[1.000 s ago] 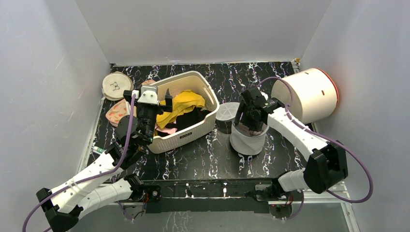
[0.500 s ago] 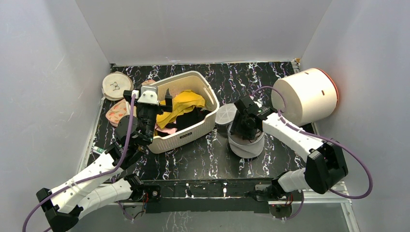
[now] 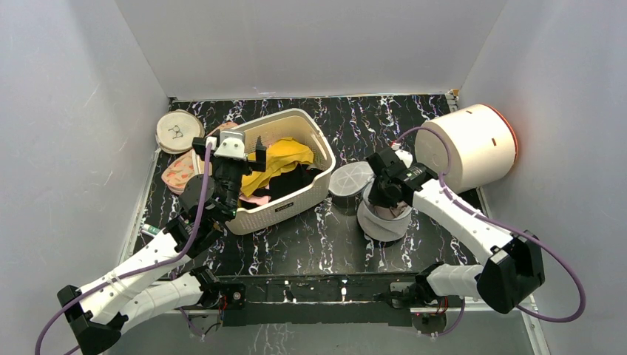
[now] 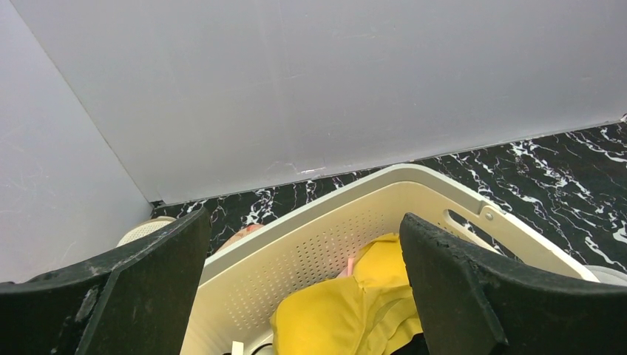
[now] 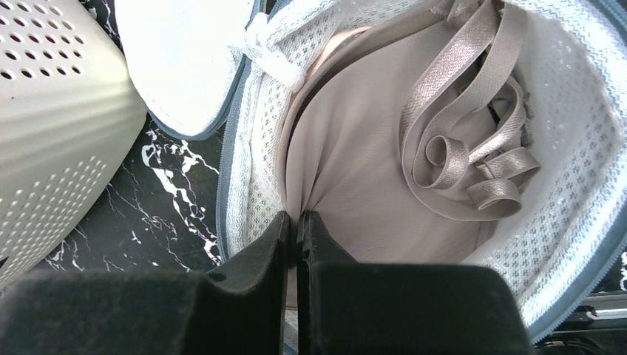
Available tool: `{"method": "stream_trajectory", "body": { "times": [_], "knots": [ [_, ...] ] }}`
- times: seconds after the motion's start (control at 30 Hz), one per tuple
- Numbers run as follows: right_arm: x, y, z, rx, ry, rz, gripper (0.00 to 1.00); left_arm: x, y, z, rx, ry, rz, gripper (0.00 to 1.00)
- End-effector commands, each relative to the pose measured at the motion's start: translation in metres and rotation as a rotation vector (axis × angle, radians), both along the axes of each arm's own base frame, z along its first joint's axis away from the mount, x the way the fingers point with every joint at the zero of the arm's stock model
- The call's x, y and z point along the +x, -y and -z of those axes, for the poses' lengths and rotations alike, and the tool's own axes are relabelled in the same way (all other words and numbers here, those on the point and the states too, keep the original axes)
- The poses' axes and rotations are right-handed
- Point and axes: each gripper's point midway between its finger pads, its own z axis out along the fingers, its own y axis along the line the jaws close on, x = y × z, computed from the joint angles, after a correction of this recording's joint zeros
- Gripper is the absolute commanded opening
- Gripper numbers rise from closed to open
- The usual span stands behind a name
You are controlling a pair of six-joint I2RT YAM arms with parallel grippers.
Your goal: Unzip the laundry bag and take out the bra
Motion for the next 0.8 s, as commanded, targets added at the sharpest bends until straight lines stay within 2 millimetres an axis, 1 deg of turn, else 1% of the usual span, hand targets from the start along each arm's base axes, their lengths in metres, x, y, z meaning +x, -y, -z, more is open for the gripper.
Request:
{"method": "stream_trajectory", "body": {
  "times": [0.0, 0.27, 0.37, 0.47, 0.57, 0.63, 0.67, 0.73, 0.77],
  "knots": [
    [0.009, 0.008, -0.025, -0.023, 0.098, -0.009, 0.0, 0.0, 0.001, -0.005, -0.025, 0.013, 0.008, 0.98],
    [0.012, 0.013, -0.056, -0.05, 0.169, -0.082, 0.0, 0.002, 0.003, -0.001, -0.021, 0.004, 0.008, 0.98],
    [0.012, 0.018, -0.069, -0.075, 0.189, -0.09, 0.0, 0.002, 0.003, -0.002, -0.021, 0.003, 0.009, 0.98],
    [0.012, 0.022, -0.075, -0.1, 0.197, -0.101, 0.0, 0.002, 0.005, -0.001, -0.025, 0.001, 0.016, 0.98],
    [0.013, 0.023, -0.07, -0.122, 0.198, -0.129, 0.0, 0.002, 0.007, -0.001, -0.033, -0.003, 0.027, 0.98],
    [0.014, 0.02, -0.061, -0.13, 0.198, -0.164, 0.0, 0.001, 0.012, -0.001, -0.05, -0.014, 0.054, 0.98],
    [0.013, 0.017, -0.056, -0.131, 0.195, -0.194, 0.0, 0.0, 0.016, 0.001, -0.067, -0.026, 0.076, 0.98],
    [0.009, 0.002, -0.043, -0.083, 0.169, -0.261, 0.0, -0.002, 0.028, 0.004, -0.129, -0.061, 0.138, 0.98],
    [0.006, -0.006, -0.037, -0.05, 0.155, -0.284, 0.0, -0.005, 0.037, 0.013, -0.151, -0.113, 0.181, 0.98]
  ]
}}
